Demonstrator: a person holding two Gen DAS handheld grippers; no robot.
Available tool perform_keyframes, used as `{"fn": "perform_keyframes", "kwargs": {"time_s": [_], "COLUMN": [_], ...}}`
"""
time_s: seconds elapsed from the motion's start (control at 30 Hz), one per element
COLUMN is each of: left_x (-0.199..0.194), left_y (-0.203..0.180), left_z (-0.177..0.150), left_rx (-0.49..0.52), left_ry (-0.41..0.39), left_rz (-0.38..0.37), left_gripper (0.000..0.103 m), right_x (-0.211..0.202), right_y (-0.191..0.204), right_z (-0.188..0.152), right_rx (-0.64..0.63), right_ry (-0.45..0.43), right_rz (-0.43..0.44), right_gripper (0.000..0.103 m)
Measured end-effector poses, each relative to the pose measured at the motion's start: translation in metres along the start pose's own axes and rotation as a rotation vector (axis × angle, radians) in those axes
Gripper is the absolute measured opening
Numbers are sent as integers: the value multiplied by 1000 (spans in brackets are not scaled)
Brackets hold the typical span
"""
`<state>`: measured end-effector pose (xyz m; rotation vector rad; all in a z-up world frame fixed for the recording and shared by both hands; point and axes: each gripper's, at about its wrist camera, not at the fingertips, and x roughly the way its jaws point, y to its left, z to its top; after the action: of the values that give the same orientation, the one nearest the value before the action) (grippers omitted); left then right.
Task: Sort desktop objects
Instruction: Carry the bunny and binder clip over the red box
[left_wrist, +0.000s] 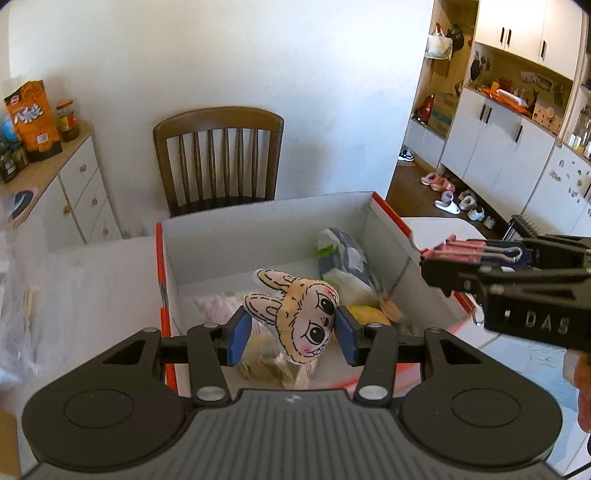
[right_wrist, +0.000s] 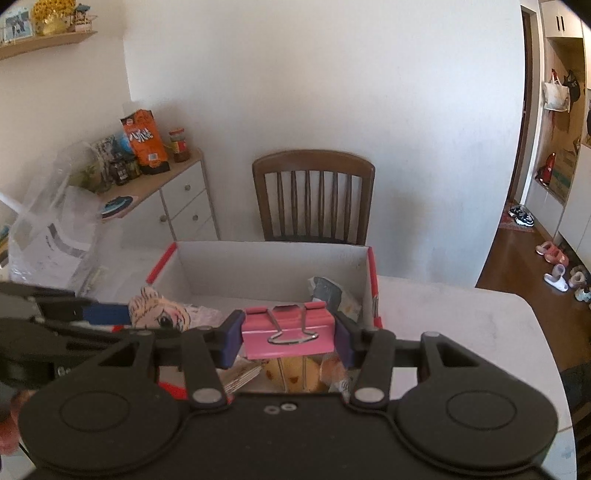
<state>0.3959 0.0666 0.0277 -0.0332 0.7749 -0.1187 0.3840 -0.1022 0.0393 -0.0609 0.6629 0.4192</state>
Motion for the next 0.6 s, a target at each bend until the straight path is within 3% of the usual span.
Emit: {"fn": "perform_keyframes", "kwargs": {"time_s": [0.33,0.6], "left_x": [52,89], "left_y": [8,1], "left_z": [30,36], "left_rx": [-39,-21], "left_ry": [78,162], "left_rz": [-15,-14], "left_gripper": [48,49], "right_x": [42,62], "right_y": [-3,-3], "right_z": [-8,-21], "right_rx": [-22,-18], "right_ry": [63,113], "right_rz": [-10,6], "right_gripper": [50,50]}}
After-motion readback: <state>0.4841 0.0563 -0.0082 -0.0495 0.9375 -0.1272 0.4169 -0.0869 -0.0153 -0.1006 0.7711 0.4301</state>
